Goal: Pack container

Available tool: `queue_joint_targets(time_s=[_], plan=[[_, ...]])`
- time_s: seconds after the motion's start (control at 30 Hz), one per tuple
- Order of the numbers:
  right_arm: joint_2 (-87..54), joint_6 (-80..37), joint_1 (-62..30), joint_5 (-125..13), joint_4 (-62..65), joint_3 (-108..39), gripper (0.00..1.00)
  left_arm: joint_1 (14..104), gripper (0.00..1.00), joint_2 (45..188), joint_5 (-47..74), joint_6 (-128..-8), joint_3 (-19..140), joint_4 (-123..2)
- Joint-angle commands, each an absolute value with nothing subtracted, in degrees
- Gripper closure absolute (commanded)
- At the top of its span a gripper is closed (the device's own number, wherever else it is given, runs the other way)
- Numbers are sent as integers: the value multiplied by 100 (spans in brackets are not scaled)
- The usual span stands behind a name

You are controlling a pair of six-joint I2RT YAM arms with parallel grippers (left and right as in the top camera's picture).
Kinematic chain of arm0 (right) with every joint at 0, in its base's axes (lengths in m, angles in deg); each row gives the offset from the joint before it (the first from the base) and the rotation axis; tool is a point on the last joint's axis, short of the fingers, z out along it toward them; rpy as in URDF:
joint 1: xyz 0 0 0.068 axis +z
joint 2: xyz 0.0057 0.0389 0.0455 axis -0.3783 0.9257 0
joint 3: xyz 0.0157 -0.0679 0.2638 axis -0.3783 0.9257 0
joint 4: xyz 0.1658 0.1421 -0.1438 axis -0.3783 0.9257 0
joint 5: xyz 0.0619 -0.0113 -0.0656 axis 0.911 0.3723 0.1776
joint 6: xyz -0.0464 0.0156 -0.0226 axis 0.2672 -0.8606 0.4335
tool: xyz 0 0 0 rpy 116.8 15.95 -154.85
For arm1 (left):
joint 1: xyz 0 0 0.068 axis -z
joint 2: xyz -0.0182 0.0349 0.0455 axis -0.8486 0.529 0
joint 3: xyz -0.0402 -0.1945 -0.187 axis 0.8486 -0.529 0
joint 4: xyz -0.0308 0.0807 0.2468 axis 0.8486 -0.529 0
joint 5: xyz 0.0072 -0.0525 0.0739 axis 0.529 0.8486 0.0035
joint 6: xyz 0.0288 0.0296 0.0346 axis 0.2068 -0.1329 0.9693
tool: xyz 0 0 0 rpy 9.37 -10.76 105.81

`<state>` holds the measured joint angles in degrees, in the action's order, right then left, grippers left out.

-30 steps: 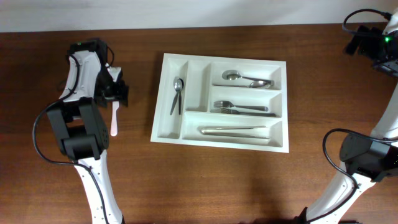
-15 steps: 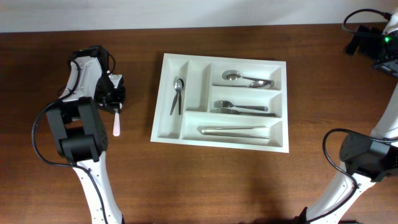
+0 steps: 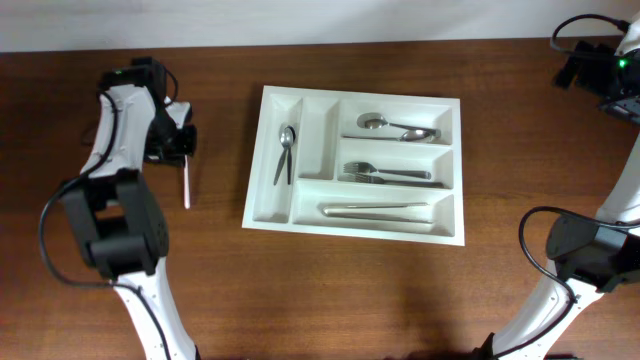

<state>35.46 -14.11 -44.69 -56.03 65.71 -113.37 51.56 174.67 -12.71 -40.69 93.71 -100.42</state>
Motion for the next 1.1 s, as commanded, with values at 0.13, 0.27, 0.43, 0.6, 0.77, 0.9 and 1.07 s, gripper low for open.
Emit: queue_joint_targets(time_s=[0.13, 0.27, 0.43, 0.6, 0.77, 0.9, 1.07], plan=[[3579, -1442, -4475, -5546, 6606, -11295, 1, 5700, 98, 16129, -589, -4200, 9380, -9876], [3579, -1442, -4475, -5546, 6606, -11295, 1, 6288, 98, 16055, 211, -4469, 9378, -9201], [3579, -1442, -4475, -5546, 6606, -11295, 1, 7130, 98, 16138, -926, -4915, 9374, -8737], [3579, -1442, -4475, -5546, 6606, -11295, 1, 7099, 78, 16120, -2161, -4945, 9374, -9035], [3579, -1442, -4475, -5546, 6606, -11295, 1, 6349, 57, 16168, -2196, -4478, 9339, -9500], [3579, -1442, -4475, -5546, 6604, -11295, 1, 5628, 53, 16315, -1851, -3824, 9229, -9590], [3579, -1442, -4475, -5546, 6604, -11295, 1, 5154, 52, 16577, -1848, -3699, 8866, -9564]])
